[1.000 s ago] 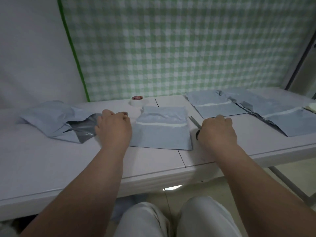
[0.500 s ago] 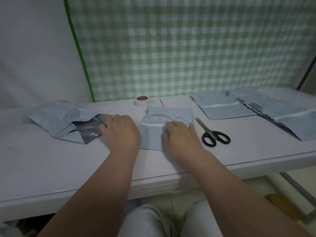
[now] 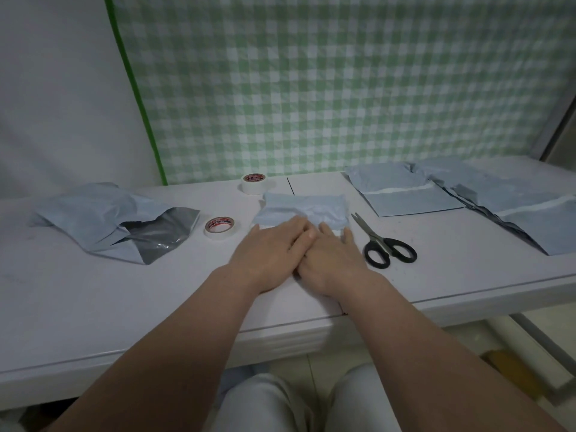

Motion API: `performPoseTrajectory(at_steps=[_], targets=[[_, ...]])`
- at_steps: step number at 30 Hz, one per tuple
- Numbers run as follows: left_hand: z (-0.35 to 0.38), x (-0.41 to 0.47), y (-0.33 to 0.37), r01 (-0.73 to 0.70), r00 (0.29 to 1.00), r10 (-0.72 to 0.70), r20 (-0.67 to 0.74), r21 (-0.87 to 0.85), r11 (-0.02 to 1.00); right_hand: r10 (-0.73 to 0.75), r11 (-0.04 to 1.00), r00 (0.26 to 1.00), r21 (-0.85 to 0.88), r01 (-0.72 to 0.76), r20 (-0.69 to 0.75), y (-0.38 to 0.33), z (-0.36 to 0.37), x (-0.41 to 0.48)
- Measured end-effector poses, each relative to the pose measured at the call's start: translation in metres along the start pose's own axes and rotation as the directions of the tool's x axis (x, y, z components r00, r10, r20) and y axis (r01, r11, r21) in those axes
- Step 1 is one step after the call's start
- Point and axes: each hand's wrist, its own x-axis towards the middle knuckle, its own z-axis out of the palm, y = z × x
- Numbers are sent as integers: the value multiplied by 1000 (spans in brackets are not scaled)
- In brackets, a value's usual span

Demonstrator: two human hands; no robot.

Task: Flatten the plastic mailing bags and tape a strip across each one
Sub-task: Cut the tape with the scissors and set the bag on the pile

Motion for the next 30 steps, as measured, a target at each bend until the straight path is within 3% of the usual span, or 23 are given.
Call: performPoseTrajectory(at_steps=[6, 15, 20, 23, 26, 28, 30], targets=[[-8, -3, 3, 152, 978, -175, 113, 184, 971, 74, 989, 996, 128, -68, -43, 12, 1, -2], [-1, 1, -4, 228, 954, -279, 106, 341, 912, 178, 980, 984, 89, -178, 2, 20, -15, -8], [-2, -2, 1, 274, 953, -299, 56, 268, 924, 270, 954, 962, 130, -271, 29, 17, -26, -5], [-7, 0, 5, 324, 940, -337, 48, 183, 928, 378, 878, 920, 358, -319, -106, 22, -32, -2], [-15, 9, 6, 392, 919, -393, -20, -51, 919, 542, 718, 827, 593, -365, -147, 31, -40, 0], [-18, 16, 5, 427, 884, -458, -89, -243, 871, 595, 627, 800, 665, -406, -73, 34, -46, 6], [-21, 22, 5, 443, 850, -518, -99, -398, 803, 585, 606, 810, 644, -467, 38, 33, -50, 14]])
